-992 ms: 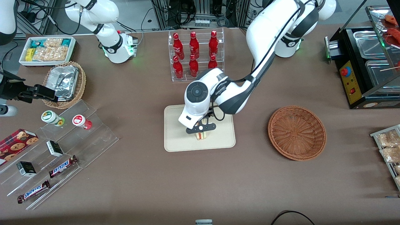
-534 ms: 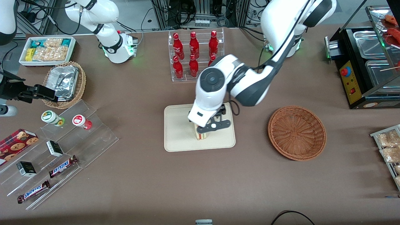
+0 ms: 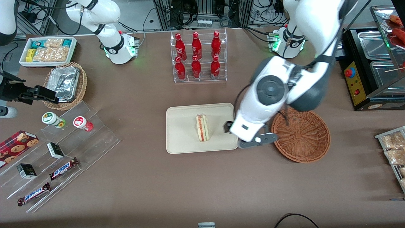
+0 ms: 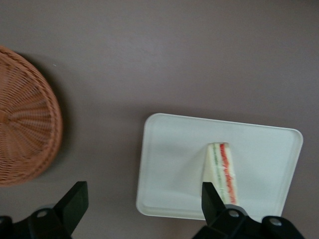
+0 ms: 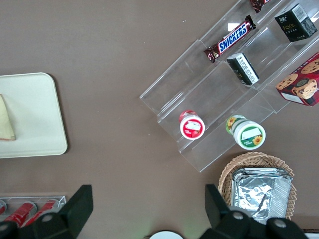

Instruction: Place sandwich from basket to tray

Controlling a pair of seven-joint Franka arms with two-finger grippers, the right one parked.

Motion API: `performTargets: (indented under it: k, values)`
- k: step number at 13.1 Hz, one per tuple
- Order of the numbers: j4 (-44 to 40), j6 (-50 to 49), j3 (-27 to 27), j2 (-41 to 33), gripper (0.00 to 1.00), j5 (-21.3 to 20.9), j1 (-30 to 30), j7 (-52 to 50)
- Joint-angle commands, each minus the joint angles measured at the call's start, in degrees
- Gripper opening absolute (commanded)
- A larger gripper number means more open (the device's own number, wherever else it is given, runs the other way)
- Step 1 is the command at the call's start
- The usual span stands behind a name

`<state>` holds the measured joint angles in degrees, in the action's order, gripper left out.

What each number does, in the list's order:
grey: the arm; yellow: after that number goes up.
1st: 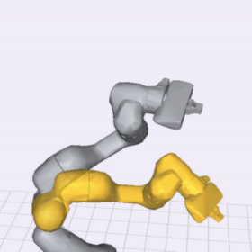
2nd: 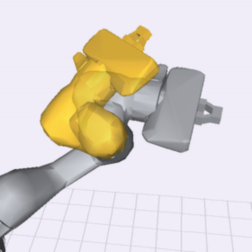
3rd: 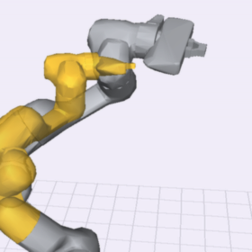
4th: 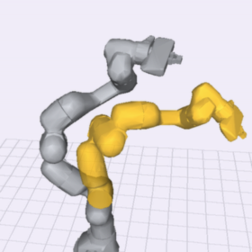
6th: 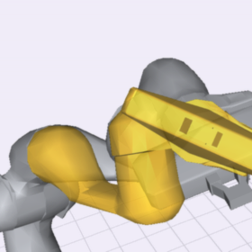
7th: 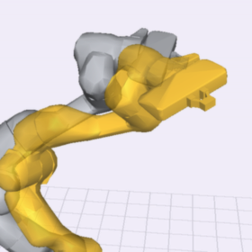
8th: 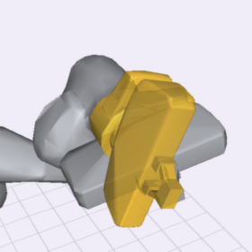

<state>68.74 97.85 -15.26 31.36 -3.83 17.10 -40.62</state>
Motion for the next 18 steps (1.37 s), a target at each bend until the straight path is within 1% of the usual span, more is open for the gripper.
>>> performTargets:
  k: [1,4,7,8,10,12,13,15,18]
  values:
    - [8.42,-1.25,-0.47,-7.70,1.00,1.54,-6.00,9.29]
    - [9.40,-6.60,-0.47,-10.34,1.00,1.80,-11.81,21.51]
    - [9.57,-9.95,-0.38,-12.37,1.00,1.98,-15.77,25.74]
    - [10.71,-10.74,-0.21,-13.68,1.00,1.98,-16.48,27.68]
    - [15.00,-10.49,-0.47,-17.28,1.00,2.76,-19.90,31.02]
    - [19.40,-10.22,0.14,-21.32,1.00,3.65,-20.17,34.62]
    - [21.07,-10.40,1.27,-23.43,1.00,3.74,-20.44,35.60]
    - [23.01,-11.62,2.86,-26.68,1.00,4.18,-20.35,38.14]
    - [23.46,-15.49,8.82,-29.50,1.00,4.26,-17.38,41.40]
